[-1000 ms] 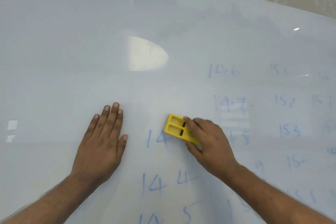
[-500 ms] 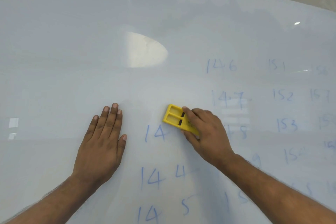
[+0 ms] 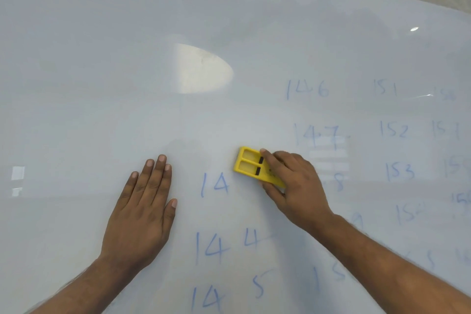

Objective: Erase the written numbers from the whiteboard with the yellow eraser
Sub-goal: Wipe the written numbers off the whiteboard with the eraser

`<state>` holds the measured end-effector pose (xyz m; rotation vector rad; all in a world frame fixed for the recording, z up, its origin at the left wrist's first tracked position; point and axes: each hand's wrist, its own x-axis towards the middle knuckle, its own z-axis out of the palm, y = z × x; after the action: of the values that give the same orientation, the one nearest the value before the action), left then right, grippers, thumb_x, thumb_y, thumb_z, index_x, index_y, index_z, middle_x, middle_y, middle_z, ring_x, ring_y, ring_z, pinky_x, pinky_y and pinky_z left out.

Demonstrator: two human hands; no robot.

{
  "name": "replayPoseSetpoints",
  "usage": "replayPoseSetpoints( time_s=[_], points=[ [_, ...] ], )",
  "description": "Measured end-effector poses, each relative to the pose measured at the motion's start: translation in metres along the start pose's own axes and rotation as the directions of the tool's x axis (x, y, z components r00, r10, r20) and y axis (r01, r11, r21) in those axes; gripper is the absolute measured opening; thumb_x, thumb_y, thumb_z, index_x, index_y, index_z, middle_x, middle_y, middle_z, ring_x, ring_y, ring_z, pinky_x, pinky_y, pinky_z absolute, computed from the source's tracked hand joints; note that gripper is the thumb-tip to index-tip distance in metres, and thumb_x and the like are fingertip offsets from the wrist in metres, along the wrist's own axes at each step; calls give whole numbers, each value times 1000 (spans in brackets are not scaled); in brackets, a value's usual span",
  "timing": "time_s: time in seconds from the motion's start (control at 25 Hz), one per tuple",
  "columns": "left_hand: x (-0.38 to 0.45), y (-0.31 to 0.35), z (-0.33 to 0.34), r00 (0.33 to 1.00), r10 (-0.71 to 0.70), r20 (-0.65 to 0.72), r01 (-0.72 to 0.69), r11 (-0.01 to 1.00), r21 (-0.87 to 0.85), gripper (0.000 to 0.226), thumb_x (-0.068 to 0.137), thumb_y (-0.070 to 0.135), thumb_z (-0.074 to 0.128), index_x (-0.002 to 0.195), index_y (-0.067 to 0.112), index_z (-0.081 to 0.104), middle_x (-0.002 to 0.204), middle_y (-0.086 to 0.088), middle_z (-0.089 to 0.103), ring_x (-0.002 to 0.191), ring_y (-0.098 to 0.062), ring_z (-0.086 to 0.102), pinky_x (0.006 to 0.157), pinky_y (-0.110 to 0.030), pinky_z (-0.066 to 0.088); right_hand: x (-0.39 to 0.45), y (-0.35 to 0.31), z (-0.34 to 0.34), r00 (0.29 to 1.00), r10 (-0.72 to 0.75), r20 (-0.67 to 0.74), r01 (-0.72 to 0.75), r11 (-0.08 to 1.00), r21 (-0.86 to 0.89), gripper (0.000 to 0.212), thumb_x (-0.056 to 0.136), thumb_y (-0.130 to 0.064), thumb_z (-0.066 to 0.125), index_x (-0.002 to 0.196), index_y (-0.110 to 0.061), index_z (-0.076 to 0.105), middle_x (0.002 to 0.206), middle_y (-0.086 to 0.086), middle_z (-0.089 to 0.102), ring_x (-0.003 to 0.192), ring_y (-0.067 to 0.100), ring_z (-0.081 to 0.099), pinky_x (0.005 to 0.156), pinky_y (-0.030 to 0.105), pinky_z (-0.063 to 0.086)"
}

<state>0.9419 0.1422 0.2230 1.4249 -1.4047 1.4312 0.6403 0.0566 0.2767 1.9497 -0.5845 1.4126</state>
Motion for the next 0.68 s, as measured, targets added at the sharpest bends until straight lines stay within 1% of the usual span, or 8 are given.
replayPoseSetpoints(
  time_s=[0.08,0.2,0.36,0.44,0.56,0.6,0.68],
  points=[
    [-3,0,1,1000,3,-7,-3,1000,-3,63,102,33,28,157,3,21,168,-10,17,156,-24,15,125,-45,16,3,-18,11,999,-53,7,53,998,17,57,86,-33,63,139,-15,49,117,6,59,98,29,56,81,40,47],
    [-8,-1,3,1000,21,-13,-21,1000,-5,63,102,33,29,157,3,22,168,-10,17,156,-25,16,126,-45,15,-23,-36,23,984,-171,54,169,985,34,52,93,-35,55,141,-17,45,117,3,56,96,25,53,81,38,44],
    [-13,-1,4,999,28,-15,-28,1000,-6,62,103,33,29,157,3,23,168,-11,18,155,-25,17,125,-46,18,-41,-18,15,956,-277,97,279,960,-9,49,98,-37,51,141,-16,46,115,2,57,94,26,54,81,37,45],
    [-15,-1,4,1000,23,-13,-23,1000,-8,62,103,33,29,157,3,23,168,-11,18,155,-25,16,125,-47,19,-29,-12,10,970,-233,76,236,971,-30,48,96,-36,52,140,-16,48,114,4,58,93,28,56,78,39,46],
    [-19,1,3,1000,15,-7,-15,1000,-6,62,103,33,29,156,2,24,167,-11,19,155,-25,17,124,-47,20,4,-25,10,996,-94,6,94,996,-11,53,90,-36,56,138,-16,50,114,4,59,94,29,57,77,41,46],
    [-20,2,3,1000,15,-6,-15,1000,-7,62,102,33,30,156,2,25,167,-11,20,155,-25,18,124,-47,20,14,-33,13,997,-73,-7,73,997,0,54,88,-35,58,138,-16,51,114,4,59,94,29,56,76,40,46],
    [-22,1,4,1000,20,-6,-20,1000,-9,62,102,33,30,156,2,25,167,-11,20,155,-25,18,124,-48,20,21,-51,21,995,-95,-9,95,995,17,56,86,-34,62,138,-15,50,114,5,59,93,28,55,76,38,44]
  ],
)
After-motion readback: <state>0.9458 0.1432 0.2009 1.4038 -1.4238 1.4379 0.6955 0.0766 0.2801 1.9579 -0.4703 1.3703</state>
